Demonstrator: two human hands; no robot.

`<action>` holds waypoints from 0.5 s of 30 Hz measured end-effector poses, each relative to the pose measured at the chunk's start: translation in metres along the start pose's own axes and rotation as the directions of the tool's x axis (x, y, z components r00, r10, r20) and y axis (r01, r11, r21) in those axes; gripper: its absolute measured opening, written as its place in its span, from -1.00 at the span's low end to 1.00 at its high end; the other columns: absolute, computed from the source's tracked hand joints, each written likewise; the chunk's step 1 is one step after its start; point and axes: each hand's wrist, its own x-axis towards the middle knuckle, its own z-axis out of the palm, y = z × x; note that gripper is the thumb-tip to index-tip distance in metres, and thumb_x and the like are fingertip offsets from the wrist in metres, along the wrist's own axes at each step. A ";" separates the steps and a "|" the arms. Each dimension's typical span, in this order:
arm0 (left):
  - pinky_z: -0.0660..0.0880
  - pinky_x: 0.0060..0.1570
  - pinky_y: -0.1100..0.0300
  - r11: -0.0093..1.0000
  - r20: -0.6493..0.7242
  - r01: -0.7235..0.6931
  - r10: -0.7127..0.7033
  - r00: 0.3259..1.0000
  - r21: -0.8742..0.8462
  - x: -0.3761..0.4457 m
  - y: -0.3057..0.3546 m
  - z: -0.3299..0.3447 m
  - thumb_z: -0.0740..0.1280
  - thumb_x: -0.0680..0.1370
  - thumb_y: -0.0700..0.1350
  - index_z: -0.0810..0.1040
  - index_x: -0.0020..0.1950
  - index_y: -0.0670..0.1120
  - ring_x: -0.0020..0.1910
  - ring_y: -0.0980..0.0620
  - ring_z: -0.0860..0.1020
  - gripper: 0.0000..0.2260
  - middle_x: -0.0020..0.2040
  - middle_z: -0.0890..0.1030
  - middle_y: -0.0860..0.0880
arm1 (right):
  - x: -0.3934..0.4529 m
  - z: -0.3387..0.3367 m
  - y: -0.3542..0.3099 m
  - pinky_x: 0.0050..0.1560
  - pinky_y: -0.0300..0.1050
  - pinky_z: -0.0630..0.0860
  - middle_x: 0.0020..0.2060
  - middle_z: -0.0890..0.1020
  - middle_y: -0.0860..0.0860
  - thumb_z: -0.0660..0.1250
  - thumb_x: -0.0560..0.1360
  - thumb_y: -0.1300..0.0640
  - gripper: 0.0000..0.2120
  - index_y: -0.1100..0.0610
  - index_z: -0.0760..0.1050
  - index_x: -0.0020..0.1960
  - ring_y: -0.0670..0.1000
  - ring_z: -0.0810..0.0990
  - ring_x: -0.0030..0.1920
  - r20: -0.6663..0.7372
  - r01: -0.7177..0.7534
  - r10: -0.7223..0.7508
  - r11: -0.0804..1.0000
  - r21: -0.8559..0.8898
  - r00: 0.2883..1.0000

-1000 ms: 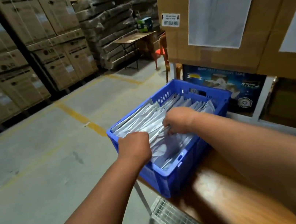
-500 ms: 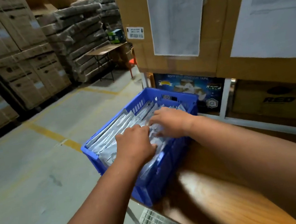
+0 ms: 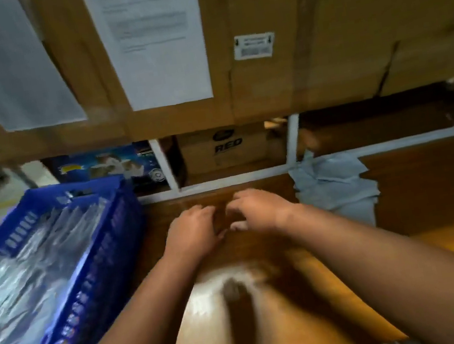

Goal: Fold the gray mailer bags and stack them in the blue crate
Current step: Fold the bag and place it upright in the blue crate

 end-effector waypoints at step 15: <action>0.56 0.18 -0.11 0.951 0.282 -0.309 0.301 0.911 -0.017 0.100 0.211 0.140 0.40 0.61 0.07 0.46 0.47 0.04 0.32 -0.20 0.51 -0.56 0.36 0.51 -0.09 | -0.145 0.106 0.259 0.48 0.19 0.42 0.63 0.15 0.08 0.23 0.70 -0.10 -0.51 -0.06 0.29 0.61 0.24 0.19 0.60 0.050 -0.510 0.507 0.859 0.046 0.860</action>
